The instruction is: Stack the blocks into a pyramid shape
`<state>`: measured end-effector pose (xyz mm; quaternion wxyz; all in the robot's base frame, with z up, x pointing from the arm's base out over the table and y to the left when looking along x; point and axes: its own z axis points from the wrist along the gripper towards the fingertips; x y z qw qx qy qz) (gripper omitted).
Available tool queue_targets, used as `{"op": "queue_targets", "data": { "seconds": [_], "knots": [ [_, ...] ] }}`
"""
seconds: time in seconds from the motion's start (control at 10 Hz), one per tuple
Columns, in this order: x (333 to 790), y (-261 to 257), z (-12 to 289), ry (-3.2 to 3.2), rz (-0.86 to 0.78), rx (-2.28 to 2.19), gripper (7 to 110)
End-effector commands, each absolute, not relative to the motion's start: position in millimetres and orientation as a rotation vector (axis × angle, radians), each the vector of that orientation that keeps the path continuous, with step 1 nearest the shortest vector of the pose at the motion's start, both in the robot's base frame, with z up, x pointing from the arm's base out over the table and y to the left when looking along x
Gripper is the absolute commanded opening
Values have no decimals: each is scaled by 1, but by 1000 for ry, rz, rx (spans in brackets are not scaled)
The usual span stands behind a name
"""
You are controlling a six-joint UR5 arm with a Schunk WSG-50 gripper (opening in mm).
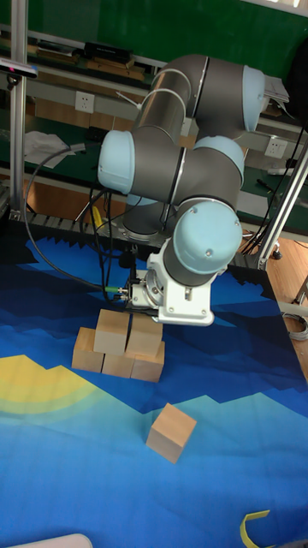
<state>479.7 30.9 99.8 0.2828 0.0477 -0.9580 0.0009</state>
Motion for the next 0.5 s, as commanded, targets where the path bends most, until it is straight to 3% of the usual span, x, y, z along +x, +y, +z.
{"op": "queue_targets", "data": {
  "seconds": [0.0, 0.4],
  "knots": [
    [482, 32, 101, -2571, 4, 120, 7],
    [479, 20, 101, -2558, 62, 117, 7]
  ]
}}
